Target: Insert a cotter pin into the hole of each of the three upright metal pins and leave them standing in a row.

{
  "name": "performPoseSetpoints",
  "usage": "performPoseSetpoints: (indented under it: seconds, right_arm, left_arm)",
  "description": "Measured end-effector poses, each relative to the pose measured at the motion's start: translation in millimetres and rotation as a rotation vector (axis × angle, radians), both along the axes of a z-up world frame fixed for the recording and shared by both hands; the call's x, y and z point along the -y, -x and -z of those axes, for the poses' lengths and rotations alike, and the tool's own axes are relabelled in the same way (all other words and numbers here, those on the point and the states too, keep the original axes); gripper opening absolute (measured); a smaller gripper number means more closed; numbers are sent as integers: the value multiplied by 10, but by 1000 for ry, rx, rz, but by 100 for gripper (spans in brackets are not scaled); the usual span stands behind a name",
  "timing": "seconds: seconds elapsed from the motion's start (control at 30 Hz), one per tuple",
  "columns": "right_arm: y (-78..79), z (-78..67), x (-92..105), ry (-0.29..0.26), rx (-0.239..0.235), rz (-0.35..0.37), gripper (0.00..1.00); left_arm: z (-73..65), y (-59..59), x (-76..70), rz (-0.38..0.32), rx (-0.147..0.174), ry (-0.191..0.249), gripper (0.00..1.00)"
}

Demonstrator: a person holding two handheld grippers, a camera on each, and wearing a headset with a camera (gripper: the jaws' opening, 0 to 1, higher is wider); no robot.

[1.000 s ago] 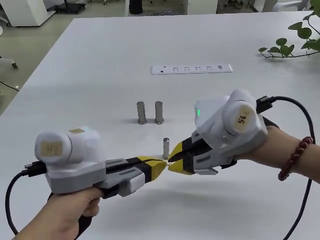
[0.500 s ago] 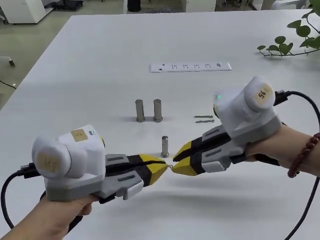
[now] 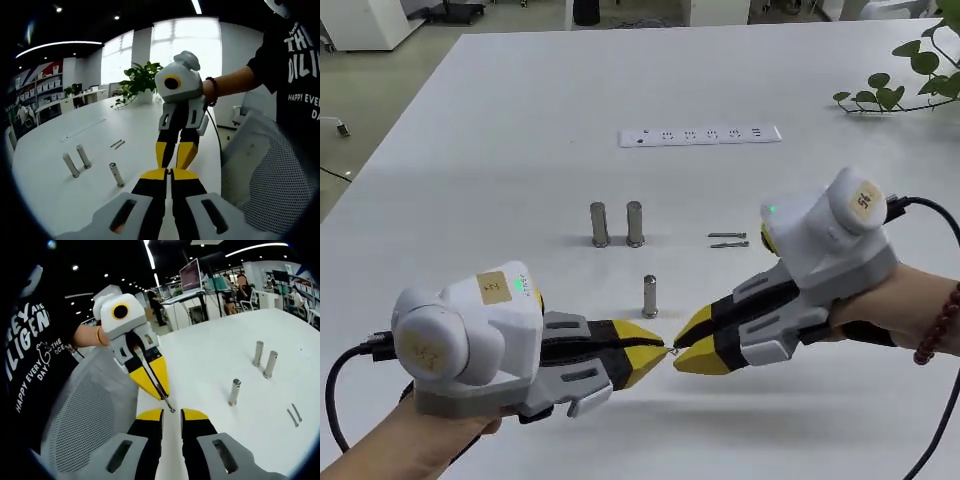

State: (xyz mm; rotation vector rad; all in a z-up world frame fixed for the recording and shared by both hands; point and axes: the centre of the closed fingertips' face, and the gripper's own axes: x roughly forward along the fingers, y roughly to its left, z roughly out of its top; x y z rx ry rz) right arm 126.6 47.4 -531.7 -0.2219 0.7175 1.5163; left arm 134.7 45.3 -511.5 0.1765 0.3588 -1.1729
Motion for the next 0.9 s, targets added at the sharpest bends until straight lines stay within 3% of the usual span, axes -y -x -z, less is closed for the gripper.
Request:
performPoseSetpoints:
  seconds: [0.53, 0.73, 0.9]
  right_arm:
    - [95, 17, -7, 4, -3, -71, 0]
    - [100, 23, -4, 22, 49, -89, 0]
    - [56, 57, 16, 68, 137, -128, 0]
  left_arm:
    - [-10, 102, 57, 70, 10, -16, 0]
    - [25, 93, 42, 54, -11, -20, 0]
    - [51, 64, 48, 34, -19, -22, 0]
